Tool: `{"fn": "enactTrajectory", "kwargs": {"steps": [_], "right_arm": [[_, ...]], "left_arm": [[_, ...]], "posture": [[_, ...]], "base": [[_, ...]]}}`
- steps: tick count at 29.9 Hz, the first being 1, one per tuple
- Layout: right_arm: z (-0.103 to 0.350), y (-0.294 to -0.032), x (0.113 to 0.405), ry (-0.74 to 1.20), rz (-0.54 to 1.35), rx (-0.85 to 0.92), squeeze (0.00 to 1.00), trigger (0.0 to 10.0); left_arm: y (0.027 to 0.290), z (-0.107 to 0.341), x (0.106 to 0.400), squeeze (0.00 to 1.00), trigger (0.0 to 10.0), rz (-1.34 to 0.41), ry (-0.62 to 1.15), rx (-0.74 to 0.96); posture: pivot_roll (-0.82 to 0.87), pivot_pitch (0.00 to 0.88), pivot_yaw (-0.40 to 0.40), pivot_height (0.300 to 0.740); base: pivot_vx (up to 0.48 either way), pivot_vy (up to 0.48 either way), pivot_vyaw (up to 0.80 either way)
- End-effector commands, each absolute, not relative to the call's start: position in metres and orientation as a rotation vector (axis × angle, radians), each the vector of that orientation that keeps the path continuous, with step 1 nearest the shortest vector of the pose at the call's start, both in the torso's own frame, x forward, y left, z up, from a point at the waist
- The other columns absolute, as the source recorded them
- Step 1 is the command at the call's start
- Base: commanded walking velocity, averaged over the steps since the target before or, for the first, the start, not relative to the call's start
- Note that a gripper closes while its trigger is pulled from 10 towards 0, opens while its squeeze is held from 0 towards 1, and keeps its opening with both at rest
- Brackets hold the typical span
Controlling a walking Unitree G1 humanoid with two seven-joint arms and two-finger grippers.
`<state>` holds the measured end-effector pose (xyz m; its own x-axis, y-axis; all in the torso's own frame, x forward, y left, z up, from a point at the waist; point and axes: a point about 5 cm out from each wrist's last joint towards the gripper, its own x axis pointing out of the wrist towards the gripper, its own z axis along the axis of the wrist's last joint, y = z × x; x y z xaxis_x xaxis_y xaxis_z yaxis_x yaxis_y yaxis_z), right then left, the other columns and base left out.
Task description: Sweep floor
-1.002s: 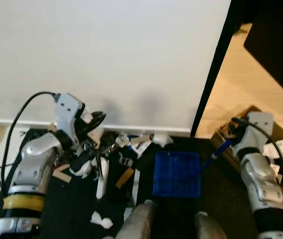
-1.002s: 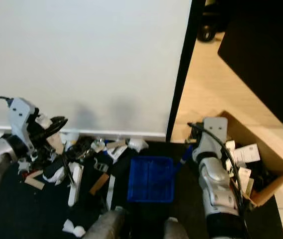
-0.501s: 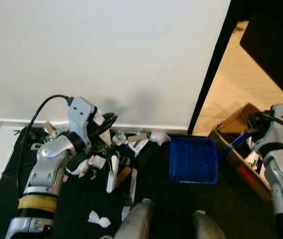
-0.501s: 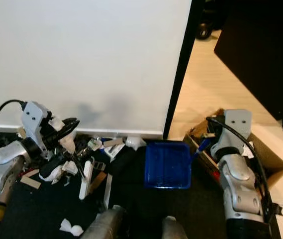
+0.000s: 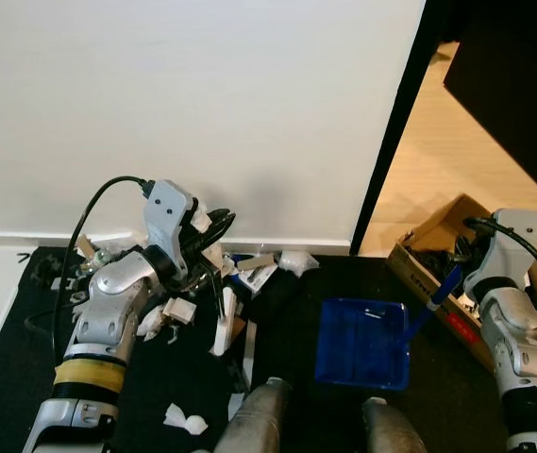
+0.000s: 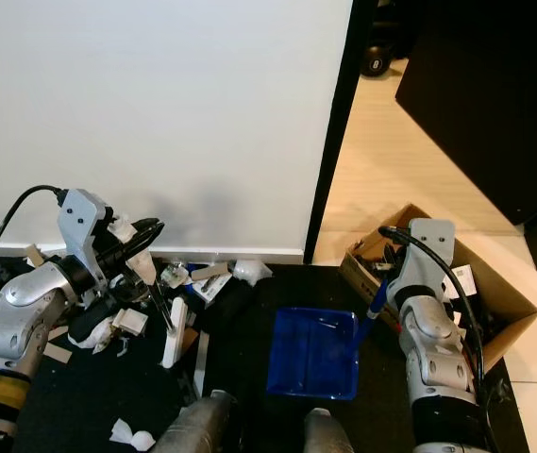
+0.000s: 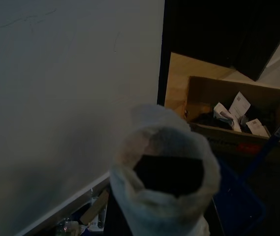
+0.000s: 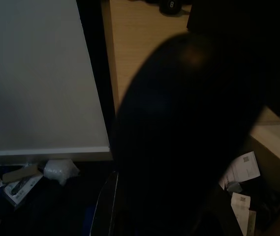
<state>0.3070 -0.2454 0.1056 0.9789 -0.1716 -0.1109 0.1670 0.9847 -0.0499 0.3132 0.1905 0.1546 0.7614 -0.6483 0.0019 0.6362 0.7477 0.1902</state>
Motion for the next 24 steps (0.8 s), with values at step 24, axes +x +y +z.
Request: {"fn": "enactTrajectory", "kwargs": {"steps": [24], "right_arm": [[0.099,-0.236,0.310,0.084,-0.100,-0.019,0.00,10.0]], "left_arm": [[0.188,0.148,0.310,0.00,10.0,-0.708,-0.081,0.200]], "posture": [[0.12,0.231,0.071,0.740]], "base": [[0.000,0.000,0.00]]}}
